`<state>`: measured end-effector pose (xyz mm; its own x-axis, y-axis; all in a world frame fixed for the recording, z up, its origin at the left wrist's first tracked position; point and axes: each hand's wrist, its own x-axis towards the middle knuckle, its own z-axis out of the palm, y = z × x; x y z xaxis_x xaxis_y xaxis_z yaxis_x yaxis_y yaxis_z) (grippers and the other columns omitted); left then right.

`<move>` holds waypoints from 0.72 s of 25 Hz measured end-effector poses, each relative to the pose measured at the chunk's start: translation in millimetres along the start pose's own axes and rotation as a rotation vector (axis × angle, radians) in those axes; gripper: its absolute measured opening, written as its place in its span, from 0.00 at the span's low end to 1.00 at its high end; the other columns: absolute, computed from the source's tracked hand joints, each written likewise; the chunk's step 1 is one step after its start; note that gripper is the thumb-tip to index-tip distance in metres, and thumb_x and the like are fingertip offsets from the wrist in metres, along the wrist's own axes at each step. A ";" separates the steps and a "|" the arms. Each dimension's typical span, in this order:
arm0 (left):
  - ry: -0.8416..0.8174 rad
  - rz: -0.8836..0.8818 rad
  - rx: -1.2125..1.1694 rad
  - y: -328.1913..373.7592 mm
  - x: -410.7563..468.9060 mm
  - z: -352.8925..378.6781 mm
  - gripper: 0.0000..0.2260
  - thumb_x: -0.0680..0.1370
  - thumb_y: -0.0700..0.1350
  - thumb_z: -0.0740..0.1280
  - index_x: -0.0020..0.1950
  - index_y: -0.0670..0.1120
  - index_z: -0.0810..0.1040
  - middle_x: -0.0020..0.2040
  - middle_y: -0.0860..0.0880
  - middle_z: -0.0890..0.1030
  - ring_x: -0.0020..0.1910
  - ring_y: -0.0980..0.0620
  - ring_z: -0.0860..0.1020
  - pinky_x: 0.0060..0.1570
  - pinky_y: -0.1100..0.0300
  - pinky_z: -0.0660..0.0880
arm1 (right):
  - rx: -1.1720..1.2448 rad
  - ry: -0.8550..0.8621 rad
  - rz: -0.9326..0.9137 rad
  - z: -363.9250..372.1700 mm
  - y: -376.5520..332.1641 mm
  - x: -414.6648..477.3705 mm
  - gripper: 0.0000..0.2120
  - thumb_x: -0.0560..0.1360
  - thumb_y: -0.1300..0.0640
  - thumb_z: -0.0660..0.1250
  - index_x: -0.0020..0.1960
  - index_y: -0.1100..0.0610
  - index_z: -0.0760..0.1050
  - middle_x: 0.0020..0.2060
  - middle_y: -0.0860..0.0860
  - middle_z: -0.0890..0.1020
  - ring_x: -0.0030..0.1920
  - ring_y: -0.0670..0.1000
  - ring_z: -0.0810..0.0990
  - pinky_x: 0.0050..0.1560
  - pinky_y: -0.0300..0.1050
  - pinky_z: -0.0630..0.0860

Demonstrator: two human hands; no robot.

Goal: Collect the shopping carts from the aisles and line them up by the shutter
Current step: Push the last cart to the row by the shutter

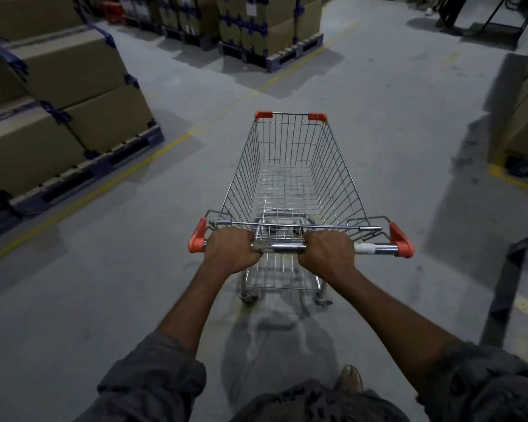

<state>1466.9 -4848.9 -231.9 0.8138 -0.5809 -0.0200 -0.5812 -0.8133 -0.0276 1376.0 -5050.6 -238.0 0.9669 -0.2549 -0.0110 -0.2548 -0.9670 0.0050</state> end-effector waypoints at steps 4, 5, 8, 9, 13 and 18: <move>-0.030 -0.018 -0.022 -22.0 -12.8 -0.2 0.17 0.75 0.62 0.64 0.45 0.51 0.82 0.39 0.51 0.82 0.44 0.48 0.82 0.40 0.58 0.67 | 0.019 -0.020 -0.018 0.7 -23.5 1.4 0.10 0.68 0.47 0.65 0.44 0.52 0.79 0.32 0.49 0.81 0.34 0.55 0.80 0.39 0.47 0.79; -0.035 -0.020 -0.020 -26.4 -15.8 0.5 0.16 0.75 0.62 0.64 0.44 0.51 0.81 0.40 0.50 0.82 0.44 0.47 0.82 0.40 0.58 0.67 | 0.019 -0.029 -0.025 1.1 -27.9 1.1 0.10 0.68 0.47 0.65 0.44 0.52 0.79 0.32 0.49 0.81 0.34 0.55 0.80 0.39 0.47 0.80; -0.068 -0.037 -0.018 -35.6 -25.5 1.0 0.15 0.75 0.61 0.63 0.43 0.51 0.80 0.41 0.50 0.83 0.43 0.48 0.82 0.40 0.58 0.68 | 0.017 -0.030 -0.084 2.5 -35.9 -0.4 0.10 0.68 0.47 0.65 0.43 0.51 0.78 0.32 0.48 0.80 0.33 0.54 0.80 0.40 0.46 0.79; -0.077 -0.046 -0.015 -37.1 -29.3 1.6 0.15 0.75 0.61 0.63 0.43 0.51 0.81 0.41 0.50 0.83 0.43 0.48 0.82 0.40 0.58 0.68 | 0.009 -0.028 -0.107 2.8 -37.2 -2.0 0.10 0.69 0.47 0.65 0.43 0.51 0.78 0.33 0.48 0.80 0.33 0.55 0.80 0.39 0.45 0.77; -0.103 -0.116 -0.051 -38.0 -49.3 2.9 0.16 0.74 0.62 0.64 0.40 0.51 0.79 0.38 0.50 0.82 0.40 0.48 0.82 0.38 0.58 0.67 | 0.024 -0.047 -0.188 0.1 -41.8 -8.0 0.09 0.69 0.48 0.65 0.44 0.52 0.78 0.36 0.50 0.83 0.37 0.56 0.82 0.38 0.45 0.74; -0.140 -0.199 -0.081 -37.0 -85.0 4.9 0.18 0.74 0.64 0.63 0.37 0.50 0.77 0.36 0.51 0.81 0.38 0.49 0.81 0.37 0.58 0.69 | 0.097 -0.102 -0.281 -0.6 -48.0 -20.8 0.04 0.67 0.52 0.65 0.37 0.52 0.71 0.29 0.48 0.74 0.31 0.54 0.74 0.33 0.43 0.66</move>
<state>1419.2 -4769.2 -234.1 0.9009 -0.4034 -0.1603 -0.4032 -0.9144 0.0355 1368.1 -4998.9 -237.4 0.9947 0.0285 -0.0991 0.0177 -0.9940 -0.1079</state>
